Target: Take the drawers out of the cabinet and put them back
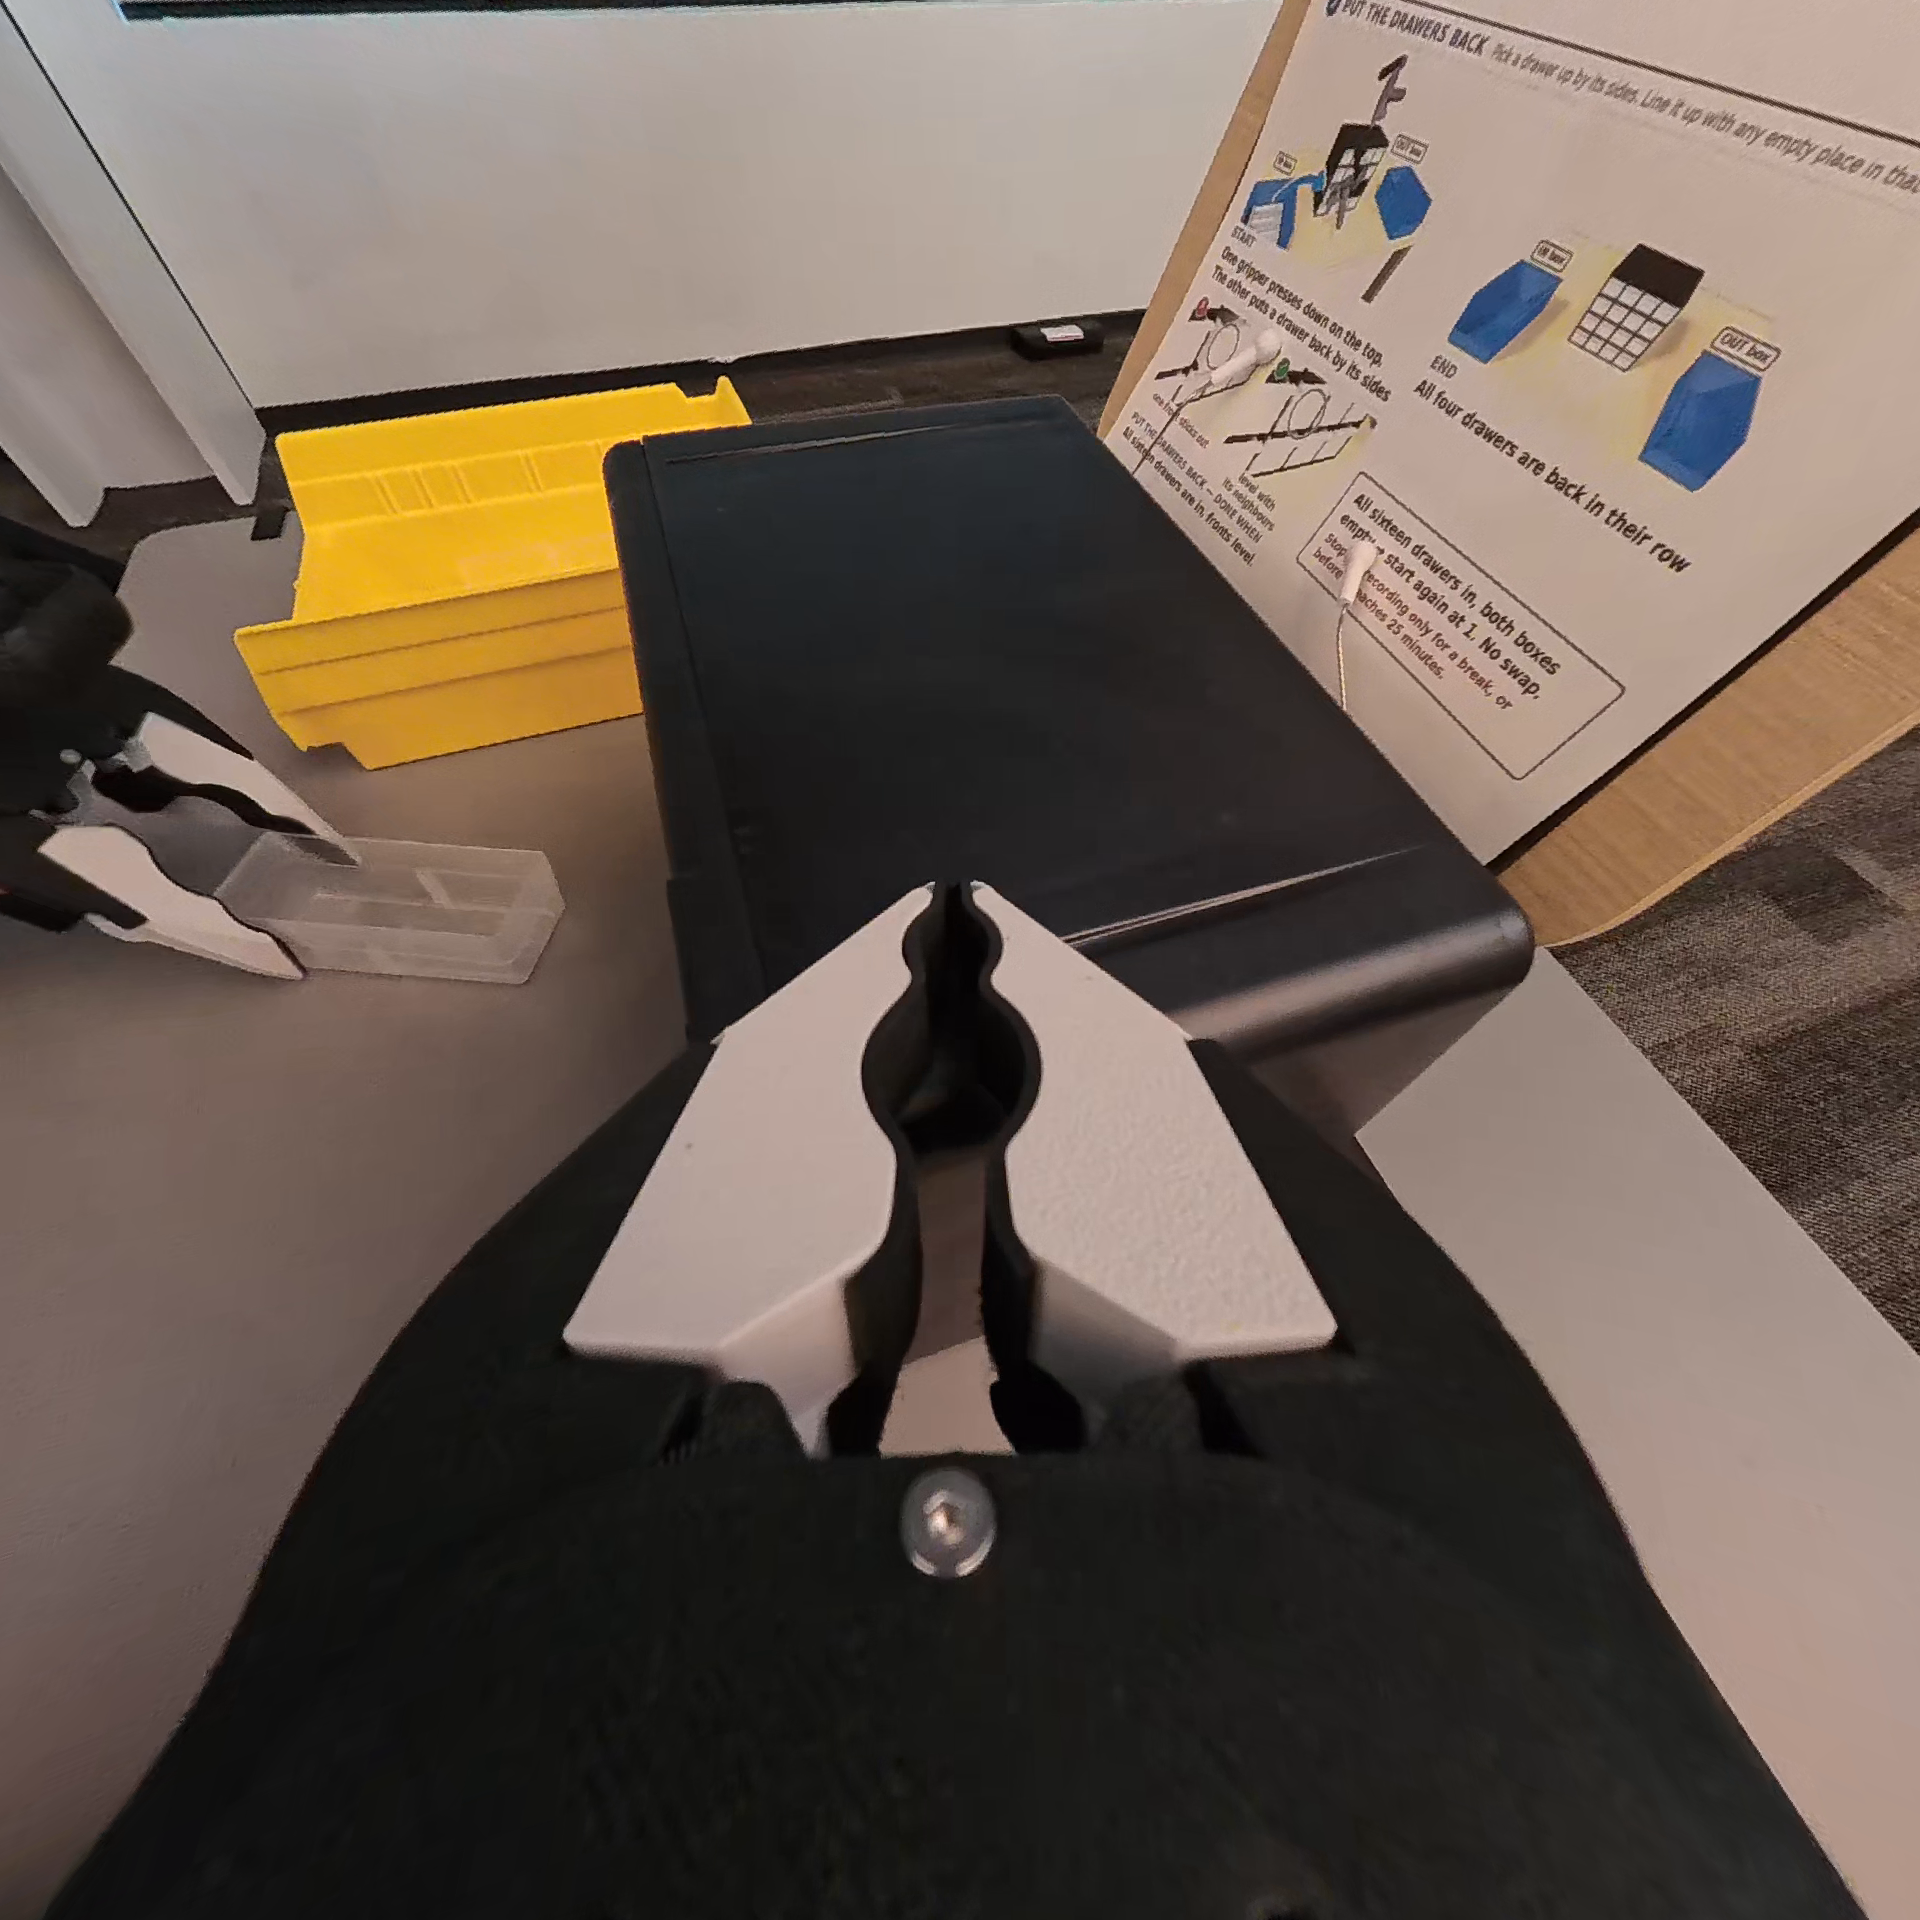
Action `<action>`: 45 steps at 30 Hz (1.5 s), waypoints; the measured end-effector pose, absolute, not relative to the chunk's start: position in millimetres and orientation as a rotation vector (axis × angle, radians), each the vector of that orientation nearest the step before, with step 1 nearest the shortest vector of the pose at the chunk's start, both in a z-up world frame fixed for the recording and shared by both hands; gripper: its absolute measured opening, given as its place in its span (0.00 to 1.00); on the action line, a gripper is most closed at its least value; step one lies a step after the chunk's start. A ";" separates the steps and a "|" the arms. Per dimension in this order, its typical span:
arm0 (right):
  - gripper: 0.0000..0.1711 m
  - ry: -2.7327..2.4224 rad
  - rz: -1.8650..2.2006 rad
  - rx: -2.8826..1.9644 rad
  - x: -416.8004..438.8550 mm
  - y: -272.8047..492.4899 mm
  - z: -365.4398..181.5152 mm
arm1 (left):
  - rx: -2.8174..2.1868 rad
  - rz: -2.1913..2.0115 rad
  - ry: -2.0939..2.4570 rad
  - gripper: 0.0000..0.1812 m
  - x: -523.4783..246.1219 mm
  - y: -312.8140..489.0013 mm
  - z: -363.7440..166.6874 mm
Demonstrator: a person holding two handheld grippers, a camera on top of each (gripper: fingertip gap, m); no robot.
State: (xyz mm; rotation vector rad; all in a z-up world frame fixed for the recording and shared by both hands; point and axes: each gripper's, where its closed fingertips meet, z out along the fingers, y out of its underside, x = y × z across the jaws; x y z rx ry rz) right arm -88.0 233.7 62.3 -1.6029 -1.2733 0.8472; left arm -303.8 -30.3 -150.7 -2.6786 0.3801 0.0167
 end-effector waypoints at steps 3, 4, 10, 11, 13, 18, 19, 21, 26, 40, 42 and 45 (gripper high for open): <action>0.00 -1.277 0.843 -1.600 -88.1 233.8 62.3 | -2.625 -0.121 0.291 0.35 -293.7 -18.3 -135.0; 0.00 -1.279 0.841 -1.600 -88.0 233.8 62.3 | -2.612 -0.150 0.262 0.35 -292.2 -13.8 -129.0; 0.00 -1.275 0.840 -1.601 -88.1 233.7 62.5 | -2.583 -0.225 0.169 0.35 -272.3 13.6 -98.9; 0.00 -1.275 0.841 -1.601 -88.2 233.9 62.4 | -2.596 -0.189 0.159 0.35 -271.9 17.7 -97.3; 0.00 -1.276 0.843 -1.600 -88.2 233.8 62.4 | -2.616 -0.108 0.137 0.35 -272.2 26.3 -93.8; 0.00 -1.280 0.843 -1.594 -88.3 233.8 62.5 | -2.614 0.023 0.104 0.35 -266.1 48.7 -80.4; 0.00 -1.281 0.845 -1.593 -88.3 233.9 62.4 | -2.620 0.028 0.096 0.35 -264.1 52.0 -79.3; 0.00 -1.284 0.846 -1.593 -88.3 234.0 62.5 | -2.643 0.025 0.084 0.35 -259.5 56.4 -79.6; 0.00 -1.286 0.859 -1.582 -88.4 233.9 62.6 | -2.669 0.075 0.042 0.35 -259.4 65.7 -77.5; 0.00 -1.279 0.928 -1.562 -88.5 234.1 62.7 | -2.664 0.150 -0.034 0.35 -259.5 98.8 -71.7; 0.00 -1.278 0.921 -1.561 -88.6 234.4 62.7 | -2.653 0.163 -0.032 0.35 -260.0 106.2 -75.6; 0.00 -1.276 0.923 -1.562 -88.8 234.4 62.7 | -2.586 0.183 -0.010 0.35 -260.1 119.2 -77.9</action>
